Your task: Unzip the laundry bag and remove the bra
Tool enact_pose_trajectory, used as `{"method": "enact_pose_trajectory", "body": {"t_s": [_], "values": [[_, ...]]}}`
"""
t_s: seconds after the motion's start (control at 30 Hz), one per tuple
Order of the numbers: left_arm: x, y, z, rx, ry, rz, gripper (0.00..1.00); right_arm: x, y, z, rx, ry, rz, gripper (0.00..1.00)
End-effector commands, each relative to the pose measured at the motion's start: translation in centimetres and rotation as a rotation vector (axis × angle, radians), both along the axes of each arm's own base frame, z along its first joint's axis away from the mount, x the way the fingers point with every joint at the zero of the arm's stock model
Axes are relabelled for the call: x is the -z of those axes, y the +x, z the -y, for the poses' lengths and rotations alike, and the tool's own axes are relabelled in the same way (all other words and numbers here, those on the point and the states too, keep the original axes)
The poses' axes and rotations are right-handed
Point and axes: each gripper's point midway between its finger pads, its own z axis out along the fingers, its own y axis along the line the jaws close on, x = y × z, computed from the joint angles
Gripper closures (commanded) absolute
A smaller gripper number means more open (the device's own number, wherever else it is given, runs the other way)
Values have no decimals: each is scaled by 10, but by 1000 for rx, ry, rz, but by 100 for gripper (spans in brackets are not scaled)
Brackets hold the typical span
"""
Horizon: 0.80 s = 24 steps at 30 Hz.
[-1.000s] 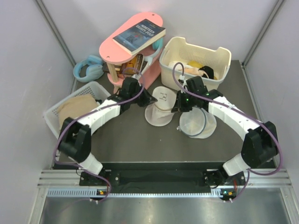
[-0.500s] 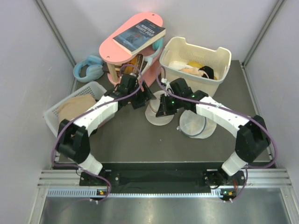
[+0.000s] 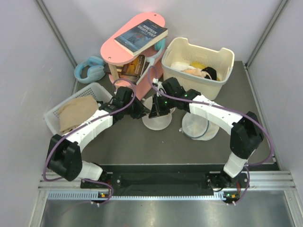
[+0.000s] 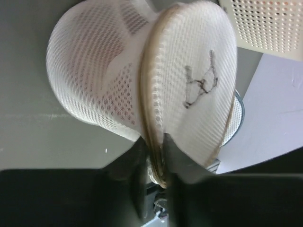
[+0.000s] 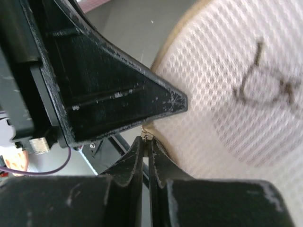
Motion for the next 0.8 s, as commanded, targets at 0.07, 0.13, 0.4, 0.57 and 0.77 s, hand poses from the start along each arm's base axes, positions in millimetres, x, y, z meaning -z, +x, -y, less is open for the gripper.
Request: {"method": "enact_pose_trajectory", "body": {"t_s": [0.07,0.13,0.4,0.57,0.77], "values": [[-13,20,7,-19,-36,65,100,-15,1,-2,-14,2,52,100],[-12,21,6,-13,-26,68,100,-7,0,7,0,-26,36,100],[-13,30,-3,6,-25,88,100,6,25,79,164,-44,3,100],[-22,39,11,88,-79,139,100,11,37,116,210,-75,8,100],[-45,62,45,276,-147,254,100,-11,39,111,172,-53,55,100]]}}
